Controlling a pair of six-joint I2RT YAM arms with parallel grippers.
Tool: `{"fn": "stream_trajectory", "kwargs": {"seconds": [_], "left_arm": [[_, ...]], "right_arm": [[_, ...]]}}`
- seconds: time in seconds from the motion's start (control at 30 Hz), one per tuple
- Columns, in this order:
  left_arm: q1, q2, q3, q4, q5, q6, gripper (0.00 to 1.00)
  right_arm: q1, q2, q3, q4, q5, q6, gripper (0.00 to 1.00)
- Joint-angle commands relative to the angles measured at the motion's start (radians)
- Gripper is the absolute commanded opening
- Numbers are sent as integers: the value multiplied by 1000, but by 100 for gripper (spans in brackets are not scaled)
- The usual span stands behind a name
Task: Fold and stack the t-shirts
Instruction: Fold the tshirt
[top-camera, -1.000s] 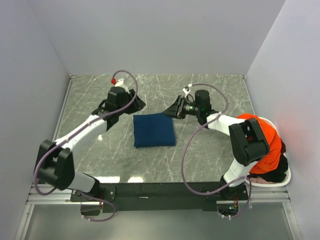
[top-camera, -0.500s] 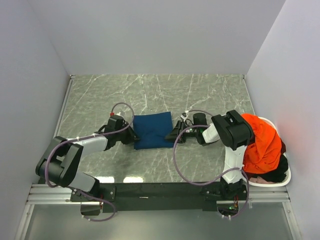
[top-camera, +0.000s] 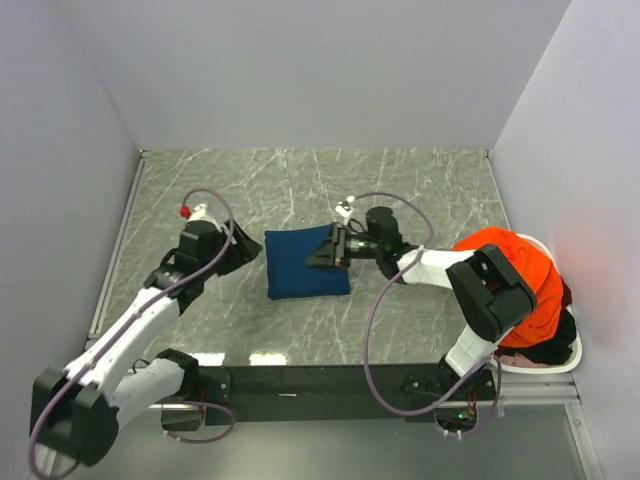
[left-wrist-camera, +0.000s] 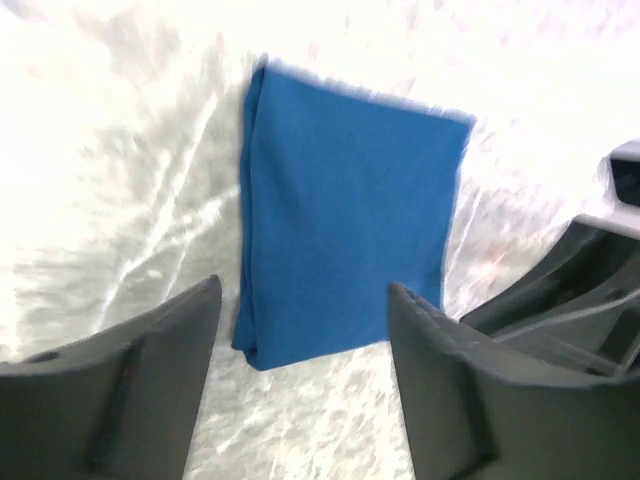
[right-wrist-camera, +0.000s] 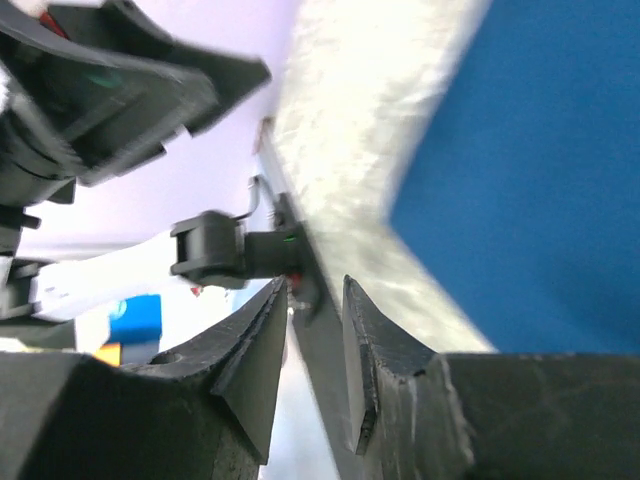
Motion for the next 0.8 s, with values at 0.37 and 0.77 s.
{"fn": "stream_trajectory", "kwargs": {"seconds": [0.37, 0.77], "left_arm": [[3, -289, 50, -158, -255, 219, 91], [3, -219, 29, -37, -26, 182, 91]], "right_arm": [[153, 493, 94, 394, 100, 357, 37], [147, 199, 109, 42, 168, 132, 37]]}}
